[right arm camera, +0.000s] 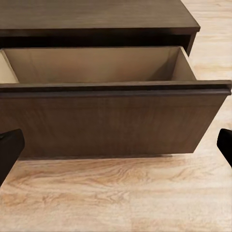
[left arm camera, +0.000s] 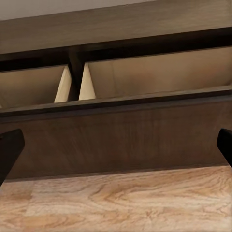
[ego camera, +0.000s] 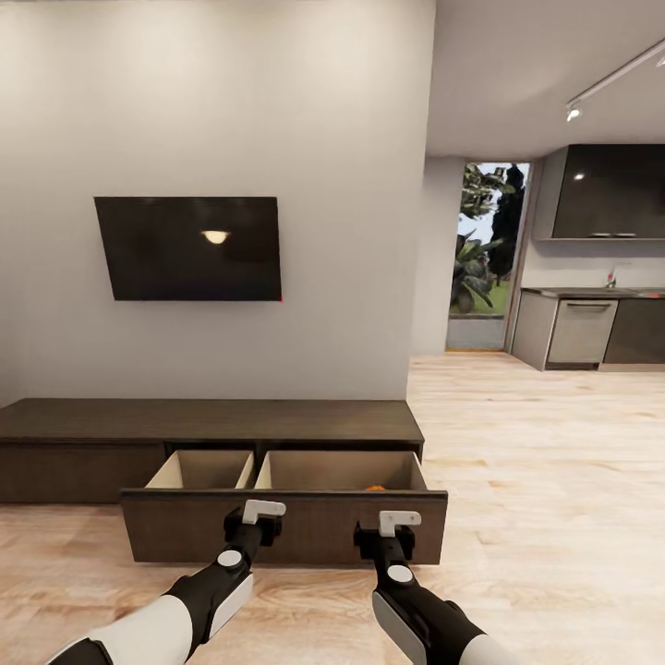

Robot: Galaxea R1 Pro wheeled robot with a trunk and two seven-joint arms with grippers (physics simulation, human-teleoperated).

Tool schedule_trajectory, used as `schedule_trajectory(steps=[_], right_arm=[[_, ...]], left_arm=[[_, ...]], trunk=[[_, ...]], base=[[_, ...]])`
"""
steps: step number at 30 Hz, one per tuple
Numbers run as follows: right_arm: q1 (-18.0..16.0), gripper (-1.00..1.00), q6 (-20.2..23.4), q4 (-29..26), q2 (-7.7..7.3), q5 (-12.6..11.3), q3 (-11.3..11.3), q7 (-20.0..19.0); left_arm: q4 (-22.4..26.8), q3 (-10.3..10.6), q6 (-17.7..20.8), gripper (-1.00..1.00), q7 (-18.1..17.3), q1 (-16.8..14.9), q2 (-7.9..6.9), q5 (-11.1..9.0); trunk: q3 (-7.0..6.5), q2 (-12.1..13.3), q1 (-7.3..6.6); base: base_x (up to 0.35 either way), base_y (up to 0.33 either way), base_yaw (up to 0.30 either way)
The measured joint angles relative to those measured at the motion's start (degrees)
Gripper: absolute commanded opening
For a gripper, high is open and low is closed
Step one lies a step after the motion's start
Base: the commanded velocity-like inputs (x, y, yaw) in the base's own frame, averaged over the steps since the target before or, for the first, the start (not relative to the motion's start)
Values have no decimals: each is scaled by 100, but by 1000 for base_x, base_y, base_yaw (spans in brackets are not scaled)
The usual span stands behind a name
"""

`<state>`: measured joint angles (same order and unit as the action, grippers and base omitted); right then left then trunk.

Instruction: Place each of the two pumpkins and all three candles from the living room inside a cabinet in the living room (use any cabinet), then make sure every cabinet is closed, and position the cauldron so it is next to a table in the living room.

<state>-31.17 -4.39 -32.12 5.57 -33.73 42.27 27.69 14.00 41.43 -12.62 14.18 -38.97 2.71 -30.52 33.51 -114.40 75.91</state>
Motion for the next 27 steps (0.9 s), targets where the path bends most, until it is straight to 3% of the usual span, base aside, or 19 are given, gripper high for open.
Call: schedule_trajectory(steps=[23,27], right_arm=[[0,100,-1,-4,-12,-17,0,-19],[0,100,-2,-4,-27,-23,-11,-292]], left_arm=[[0,7,6,100,-10,0,1,12],[0,25,14,100,-100,0,7,18]], trunk=[[377,-841,461],[448,-1001,549]], base=[[0,0,0],[0,0,0]])
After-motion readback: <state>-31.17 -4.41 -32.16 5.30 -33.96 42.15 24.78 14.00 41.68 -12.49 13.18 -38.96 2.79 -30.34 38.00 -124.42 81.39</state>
